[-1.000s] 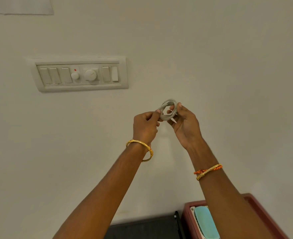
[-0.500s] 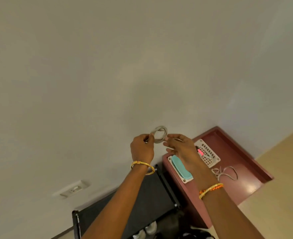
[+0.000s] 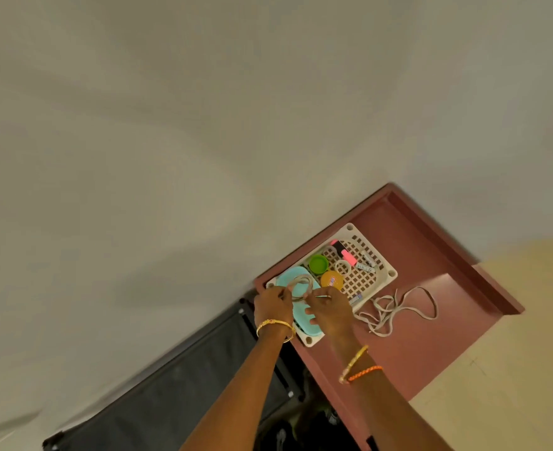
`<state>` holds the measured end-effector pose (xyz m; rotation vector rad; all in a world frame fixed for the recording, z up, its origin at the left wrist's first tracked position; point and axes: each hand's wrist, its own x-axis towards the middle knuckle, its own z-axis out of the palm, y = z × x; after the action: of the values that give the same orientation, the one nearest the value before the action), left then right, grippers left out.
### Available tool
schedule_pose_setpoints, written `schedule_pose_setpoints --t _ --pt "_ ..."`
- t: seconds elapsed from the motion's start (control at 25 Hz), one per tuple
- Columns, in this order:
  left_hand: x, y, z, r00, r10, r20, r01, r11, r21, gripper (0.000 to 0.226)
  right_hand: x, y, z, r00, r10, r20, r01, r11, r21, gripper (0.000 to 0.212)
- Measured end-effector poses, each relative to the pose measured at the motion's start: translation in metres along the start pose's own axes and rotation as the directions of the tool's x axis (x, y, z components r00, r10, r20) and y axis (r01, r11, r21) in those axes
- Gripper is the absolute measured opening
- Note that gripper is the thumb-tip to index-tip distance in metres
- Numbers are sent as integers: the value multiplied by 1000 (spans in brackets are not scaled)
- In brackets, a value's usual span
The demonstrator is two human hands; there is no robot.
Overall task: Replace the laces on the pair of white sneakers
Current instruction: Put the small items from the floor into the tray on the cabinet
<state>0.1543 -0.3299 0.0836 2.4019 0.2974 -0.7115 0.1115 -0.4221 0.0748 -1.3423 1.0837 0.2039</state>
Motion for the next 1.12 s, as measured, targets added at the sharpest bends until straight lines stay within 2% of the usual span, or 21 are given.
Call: schedule_pose_setpoints --t 0.08,0.16,0.32,0.44,0.64,0.8,0.88,0.96,1.04,1.12 --pt "27 -12 27 999 -50 -14 52 969 243 31 35 24 13 998 63 -27 -63 998 21 13" --pt "44 -20 39 996 -73 -53 88 917 389 30 57 42 26 995 89 -41 -89 996 19 15" --pt "64 -27 50 989 51 -137 23 870 492 27 81 65 48 990 5 -142 -17 997 -78 25" --pt "78 -30 59 981 81 -175 30 832 554 26 96 72 58 983 -7 -185 -10 996 -91 9" --pt "83 -43 64 963 148 -224 -18 869 494 19 92 76 57 964 -82 -254 50 991 -128 7" --pt "84 -41 68 963 180 -200 -45 842 537 20 89 72 44 975 -146 -165 95 954 -283 11" --pt "80 -36 69 968 182 -173 -54 823 566 23 80 68 35 973 -211 -99 174 941 -291 11" --pt "68 -31 68 970 173 -172 -59 850 523 26 64 62 20 962 -265 -58 241 932 -270 11" --pt "47 -29 67 966 203 -160 -112 887 448 27 47 59 -9 941 -323 -104 289 922 -257 11" --pt "20 -27 69 955 291 -56 -259 912 318 22 34 63 -47 889 -393 -235 324 902 -285 12"
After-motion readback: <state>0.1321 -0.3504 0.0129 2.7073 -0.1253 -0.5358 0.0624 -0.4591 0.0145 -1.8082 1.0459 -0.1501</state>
